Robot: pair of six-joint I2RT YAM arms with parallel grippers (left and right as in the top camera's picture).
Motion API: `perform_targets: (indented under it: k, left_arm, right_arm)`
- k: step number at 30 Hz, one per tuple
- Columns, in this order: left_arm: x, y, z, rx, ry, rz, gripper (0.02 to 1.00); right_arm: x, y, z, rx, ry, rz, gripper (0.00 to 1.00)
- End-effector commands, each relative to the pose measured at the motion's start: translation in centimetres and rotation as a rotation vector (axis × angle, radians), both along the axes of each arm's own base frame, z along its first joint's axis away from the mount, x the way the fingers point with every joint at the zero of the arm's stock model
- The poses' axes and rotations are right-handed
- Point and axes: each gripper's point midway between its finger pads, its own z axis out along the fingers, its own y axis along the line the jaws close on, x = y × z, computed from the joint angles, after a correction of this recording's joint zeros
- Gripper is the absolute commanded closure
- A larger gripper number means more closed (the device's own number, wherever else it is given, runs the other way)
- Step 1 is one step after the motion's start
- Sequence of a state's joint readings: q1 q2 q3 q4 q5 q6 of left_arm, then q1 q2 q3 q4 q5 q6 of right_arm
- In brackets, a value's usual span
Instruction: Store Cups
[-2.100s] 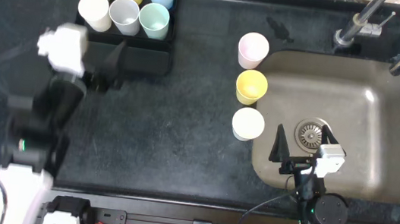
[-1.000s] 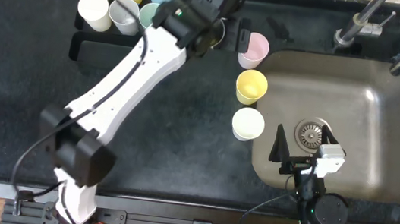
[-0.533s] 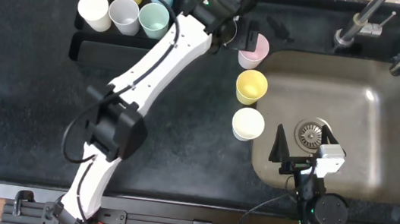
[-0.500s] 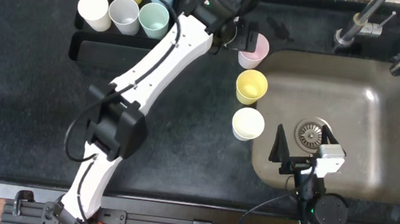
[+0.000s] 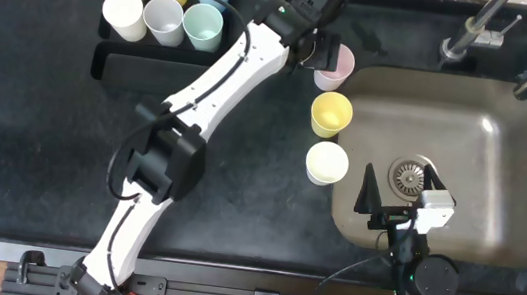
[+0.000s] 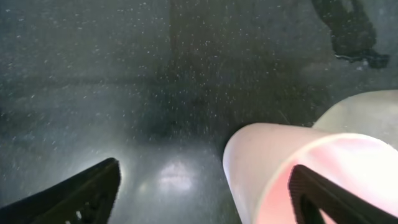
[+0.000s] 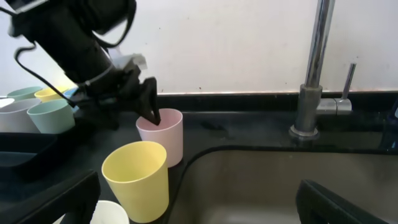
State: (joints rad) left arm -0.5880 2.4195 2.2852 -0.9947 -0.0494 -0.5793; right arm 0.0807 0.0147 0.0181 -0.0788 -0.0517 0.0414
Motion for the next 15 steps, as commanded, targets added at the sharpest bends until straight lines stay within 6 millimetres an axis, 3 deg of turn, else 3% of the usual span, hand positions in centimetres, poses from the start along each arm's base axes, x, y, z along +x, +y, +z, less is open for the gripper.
perform_targets:
  k: [1,15]
  left_arm:
    - [0.5,-1.0,-0.8,-0.013,-0.003,0.005,0.198]
    - [0.6,-2.1,0.8,-0.036,-0.033,-0.009,0.603]
  right_arm:
    - [0.0,0.0,-0.3,0.004,-0.002,-0.001,0.003]
    - [0.0,0.0,-0.3,0.004,-0.002,-0.001,0.003]
